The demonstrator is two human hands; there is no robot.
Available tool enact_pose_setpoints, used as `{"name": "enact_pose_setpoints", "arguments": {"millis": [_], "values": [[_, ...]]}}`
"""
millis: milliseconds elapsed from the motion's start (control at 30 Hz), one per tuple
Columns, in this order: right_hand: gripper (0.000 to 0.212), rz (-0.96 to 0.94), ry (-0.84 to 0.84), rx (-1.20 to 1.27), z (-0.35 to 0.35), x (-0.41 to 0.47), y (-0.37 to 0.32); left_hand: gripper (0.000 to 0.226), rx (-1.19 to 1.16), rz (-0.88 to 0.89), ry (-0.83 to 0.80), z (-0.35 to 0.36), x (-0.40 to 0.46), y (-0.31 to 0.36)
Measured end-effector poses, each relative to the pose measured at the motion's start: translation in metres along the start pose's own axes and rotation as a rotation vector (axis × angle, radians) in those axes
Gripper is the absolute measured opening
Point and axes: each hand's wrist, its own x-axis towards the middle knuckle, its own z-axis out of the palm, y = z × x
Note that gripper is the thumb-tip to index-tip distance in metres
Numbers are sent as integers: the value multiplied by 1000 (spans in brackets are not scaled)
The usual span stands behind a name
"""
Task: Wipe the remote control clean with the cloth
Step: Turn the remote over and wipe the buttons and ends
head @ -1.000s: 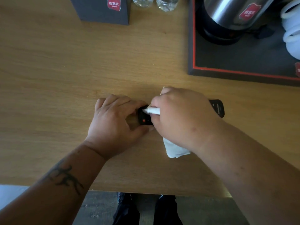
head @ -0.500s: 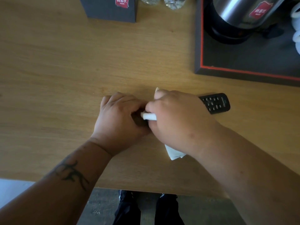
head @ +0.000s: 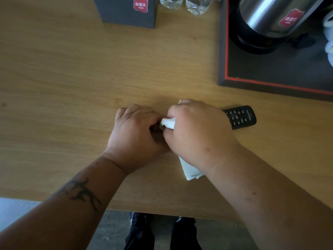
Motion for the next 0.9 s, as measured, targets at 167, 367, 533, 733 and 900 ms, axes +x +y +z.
{"name": "enact_pose_setpoints", "arguments": {"millis": [167, 367, 533, 733, 900], "values": [[21, 157, 34, 13, -4, 0, 19, 41, 9, 3, -82, -2, 0, -4], [41, -176, -20, 25, 3, -19, 18, 34, 10, 16, -66, -3, 0, 0], [29, -221, -45, 11, 2, -40, 36, 52, 25, 23, -85, -2, 0, -2], [36, -47, 84, 66, 0, -45, 70, 58, 33, 0, -118, -4, 1, -3], [36, 148, 105, 51, -9, -54, 103, 58, 20, -1, -127, -4, 1, -2]]}}
